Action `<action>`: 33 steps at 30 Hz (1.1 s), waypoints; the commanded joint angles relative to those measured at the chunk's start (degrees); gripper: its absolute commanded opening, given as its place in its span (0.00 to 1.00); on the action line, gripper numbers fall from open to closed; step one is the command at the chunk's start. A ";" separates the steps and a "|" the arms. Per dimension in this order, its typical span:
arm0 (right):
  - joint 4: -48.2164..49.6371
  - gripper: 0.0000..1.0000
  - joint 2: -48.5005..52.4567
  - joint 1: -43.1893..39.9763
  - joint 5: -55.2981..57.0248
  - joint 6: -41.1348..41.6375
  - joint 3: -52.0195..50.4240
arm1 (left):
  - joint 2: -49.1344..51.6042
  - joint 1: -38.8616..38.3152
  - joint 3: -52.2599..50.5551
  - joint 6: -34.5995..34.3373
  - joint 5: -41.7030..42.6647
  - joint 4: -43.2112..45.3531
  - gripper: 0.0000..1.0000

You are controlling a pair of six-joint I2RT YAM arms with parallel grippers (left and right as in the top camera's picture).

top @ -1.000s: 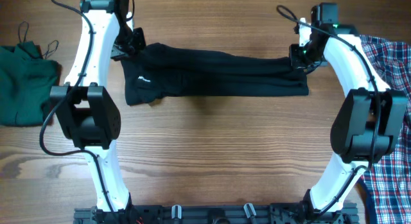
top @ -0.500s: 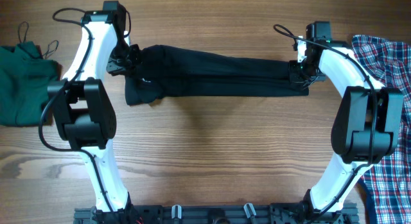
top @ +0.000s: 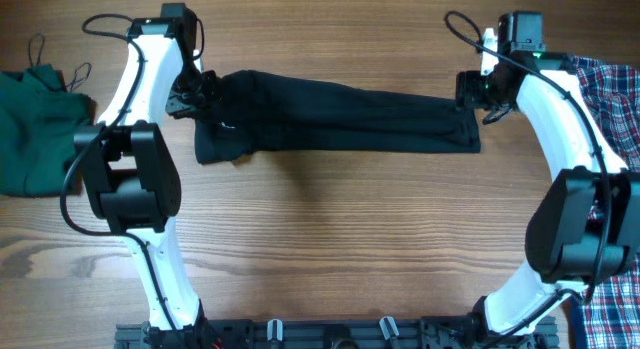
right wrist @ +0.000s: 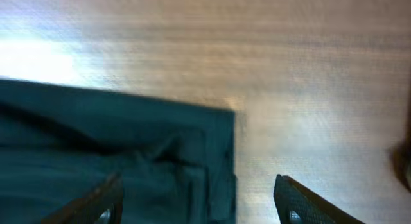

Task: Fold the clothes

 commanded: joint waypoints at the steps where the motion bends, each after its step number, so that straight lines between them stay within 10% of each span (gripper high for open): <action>1: 3.63 0.72 -1.60 -0.17 -8.72 0.55 1.38 | -1.68 0.61 2.64 -0.72 -1.20 -0.96 0.08; 3: 3.98 0.72 -1.60 -0.17 -8.68 0.46 1.38 | -2.16 0.61 6.36 -0.74 -1.22 -4.55 0.81; 6: 4.61 0.72 -1.60 -0.17 -8.83 0.50 1.38 | -3.17 0.61 11.19 -1.53 -1.18 -7.85 1.00; 9: 7.21 0.57 -1.60 -0.13 -13.18 0.46 1.27 | -4.85 -0.11 12.68 -2.36 2.51 -5.05 0.91; 12: 8.09 0.12 -1.33 -0.07 -14.69 2.03 0.90 | -3.82 -2.16 12.63 -2.25 6.12 1.62 0.38; 14: 7.91 0.04 -0.52 0.74 -15.19 1.79 0.72 | -0.85 -4.20 12.63 -2.23 6.14 1.75 0.18; 25: 13.33 0.04 11.30 7.30 -16.09 1.60 0.72 | 6.40 -6.45 11.74 -1.79 6.01 -1.90 0.09; 33: -5.27 0.04 11.37 7.39 -16.28 1.86 0.74 | 6.40 -6.45 11.72 -1.38 3.69 -1.64 0.10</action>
